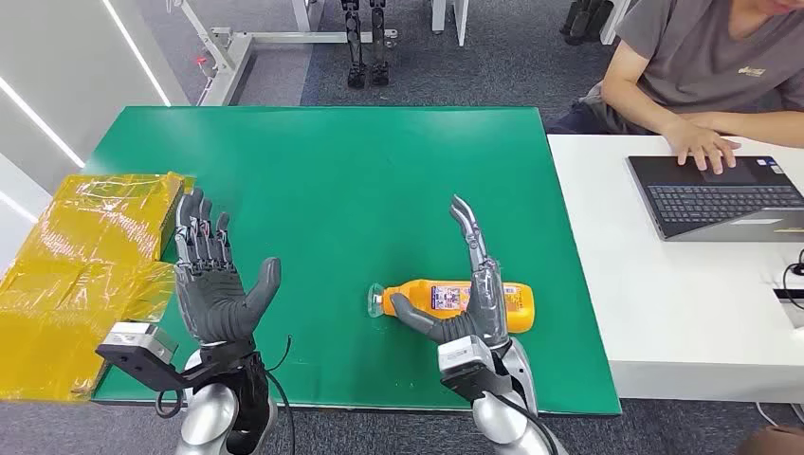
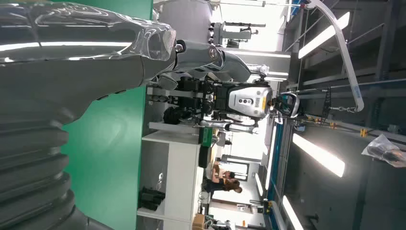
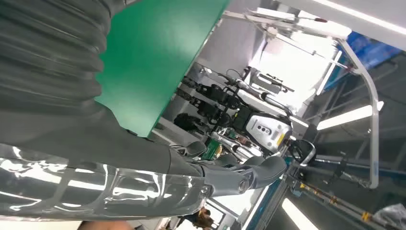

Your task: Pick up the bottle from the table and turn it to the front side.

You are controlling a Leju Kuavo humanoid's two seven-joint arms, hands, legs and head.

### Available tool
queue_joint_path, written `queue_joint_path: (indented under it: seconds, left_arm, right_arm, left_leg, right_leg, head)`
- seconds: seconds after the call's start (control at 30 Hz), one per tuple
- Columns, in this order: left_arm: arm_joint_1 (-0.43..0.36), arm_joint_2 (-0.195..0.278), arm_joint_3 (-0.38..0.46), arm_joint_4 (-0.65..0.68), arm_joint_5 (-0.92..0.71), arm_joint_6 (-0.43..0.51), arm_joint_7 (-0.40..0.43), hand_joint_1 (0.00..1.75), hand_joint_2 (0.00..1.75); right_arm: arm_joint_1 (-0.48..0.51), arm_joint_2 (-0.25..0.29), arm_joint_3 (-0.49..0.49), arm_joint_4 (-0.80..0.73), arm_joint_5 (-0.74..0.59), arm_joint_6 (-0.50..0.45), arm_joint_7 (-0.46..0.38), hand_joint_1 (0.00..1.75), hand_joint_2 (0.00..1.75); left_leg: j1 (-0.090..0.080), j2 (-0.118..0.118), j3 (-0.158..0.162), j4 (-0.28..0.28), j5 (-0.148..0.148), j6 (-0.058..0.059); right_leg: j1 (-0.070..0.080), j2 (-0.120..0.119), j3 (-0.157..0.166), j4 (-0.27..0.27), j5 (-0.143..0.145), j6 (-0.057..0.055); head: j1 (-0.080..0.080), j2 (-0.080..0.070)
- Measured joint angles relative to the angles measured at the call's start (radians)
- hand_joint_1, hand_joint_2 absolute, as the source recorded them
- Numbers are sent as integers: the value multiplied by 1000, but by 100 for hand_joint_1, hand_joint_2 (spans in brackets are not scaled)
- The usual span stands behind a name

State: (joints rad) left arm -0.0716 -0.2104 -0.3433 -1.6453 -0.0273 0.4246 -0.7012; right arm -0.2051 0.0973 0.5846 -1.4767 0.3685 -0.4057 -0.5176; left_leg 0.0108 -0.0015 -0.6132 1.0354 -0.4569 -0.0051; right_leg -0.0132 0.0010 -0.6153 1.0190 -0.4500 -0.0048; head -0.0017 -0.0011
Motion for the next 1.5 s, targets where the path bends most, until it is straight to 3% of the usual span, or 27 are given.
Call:
queue_joint_path:
  seconds: [0.2, 0.43, 0.63, 1.07, 1.5]
  left_arm:
    - [0, 3, 0, 0, -6, -20, 0, 0, 175]
    - [-1, 8, 0, 0, -6, -39, 0, 0, 175]
    - [-1, 9, 1, 0, -6, -61, 0, 0, 175]
    - [-28, 15, -1, 17, 20, -74, 0, 0, 175]
    - [-71, 17, -23, 59, 62, -78, 0, 0, 175]
  right_arm:
    - [-40, -72, -37, -6, 84, 256, 150, 0, 175]
    - [-76, -162, -83, 0, 180, 380, 208, 0, 175]
    - [-127, -251, -94, 56, 104, 546, 221, 0, 175]
    - [-271, -343, -29, 250, 105, 692, 279, 0, 175]
    - [-423, -378, 85, 479, 114, 696, 347, 0, 175]
  left_leg:
    - [0, -1, 0, 1, 0, 0]
    - [0, 0, 0, 1, 0, 0]
    - [0, -1, 0, 1, 0, 0]
    - [0, 0, 0, 1, 0, 0]
    - [0, 0, 0, 2, 0, 1]
  right_leg:
    - [0, -1, 0, 0, 0, 0]
    - [0, -1, 0, 0, 0, 0]
    - [0, -1, 0, 0, 0, 0]
    - [0, 0, 0, 0, 1, 0]
    - [0, 0, 0, 0, 1, 1]
  head:
    - [0, 0]
    - [0, 0]
    - [0, 0]
    - [0, 0]
    - [0, 0]
